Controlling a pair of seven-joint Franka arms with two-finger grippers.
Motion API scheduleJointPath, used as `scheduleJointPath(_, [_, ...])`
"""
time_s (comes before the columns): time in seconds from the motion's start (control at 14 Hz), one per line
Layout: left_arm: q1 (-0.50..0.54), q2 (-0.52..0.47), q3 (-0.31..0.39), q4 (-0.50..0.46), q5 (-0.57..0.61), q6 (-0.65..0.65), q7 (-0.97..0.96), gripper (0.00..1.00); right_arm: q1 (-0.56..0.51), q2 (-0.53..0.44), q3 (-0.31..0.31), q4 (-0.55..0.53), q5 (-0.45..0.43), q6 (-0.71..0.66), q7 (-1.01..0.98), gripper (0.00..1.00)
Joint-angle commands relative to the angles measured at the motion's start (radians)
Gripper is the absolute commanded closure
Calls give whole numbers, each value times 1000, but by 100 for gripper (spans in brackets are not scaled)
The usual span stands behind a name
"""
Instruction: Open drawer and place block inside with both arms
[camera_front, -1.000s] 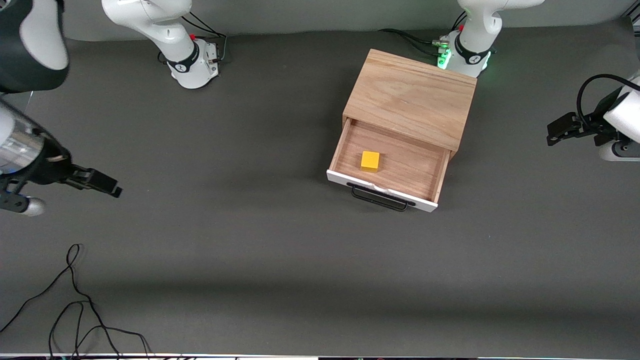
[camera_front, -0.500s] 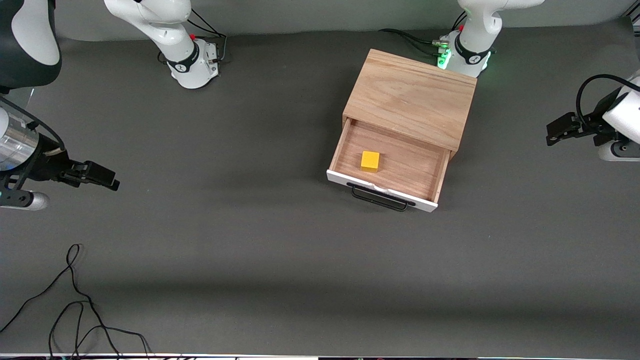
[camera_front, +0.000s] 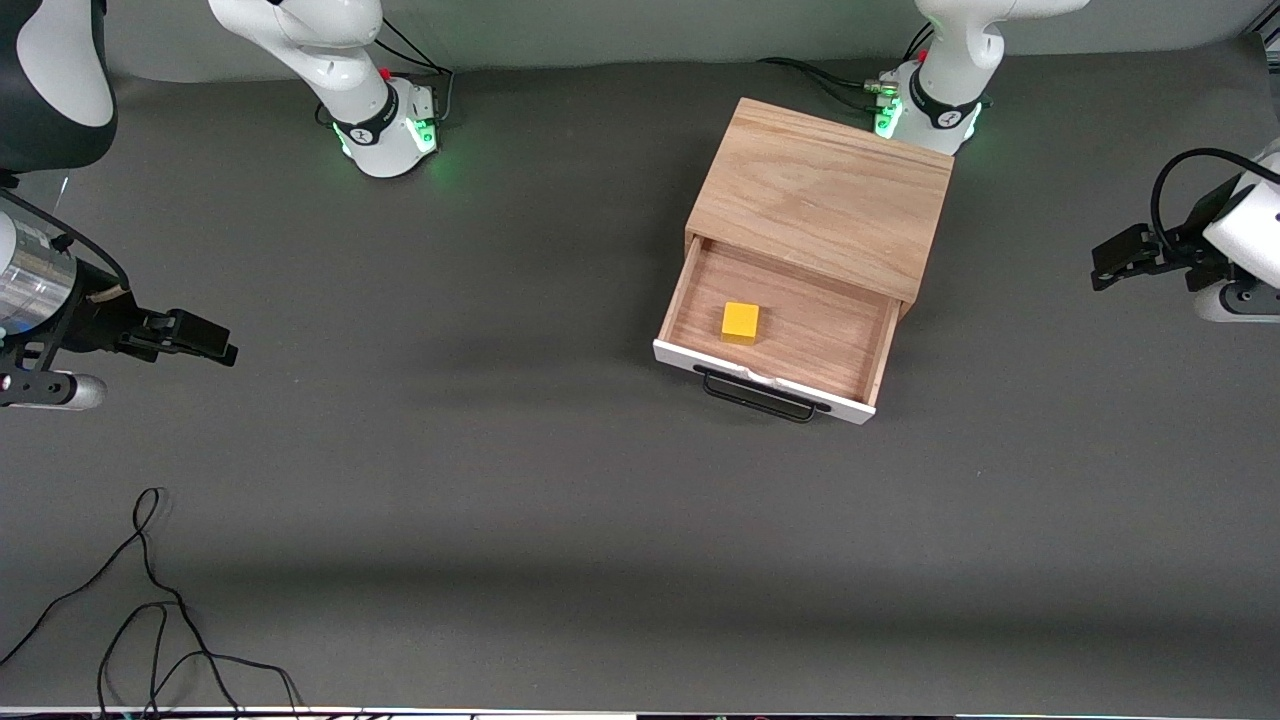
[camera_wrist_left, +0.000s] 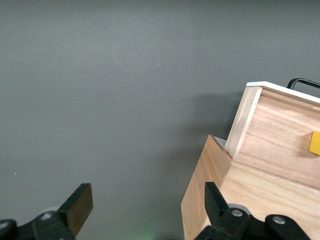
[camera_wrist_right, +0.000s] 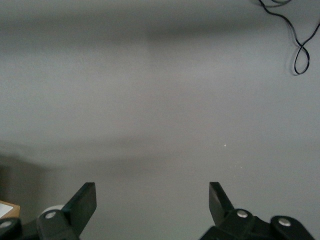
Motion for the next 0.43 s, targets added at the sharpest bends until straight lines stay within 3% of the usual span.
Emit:
scheduleJointPath(0.0, [-12, -18, 10, -11, -7, -13, 5, 0, 57, -57, -63, -67, -9, 2, -19, 0])
scheduleJointPath(0.14, [-12, -18, 10, -11, -9, -13, 5, 0, 120, -59, -144, -76, -6, 13, -24, 0])
scheduleJointPath(0.36, [-12, -18, 10, -12, -9, -13, 5, 0, 120, -54, -146, -74, -7, 11, -25, 0])
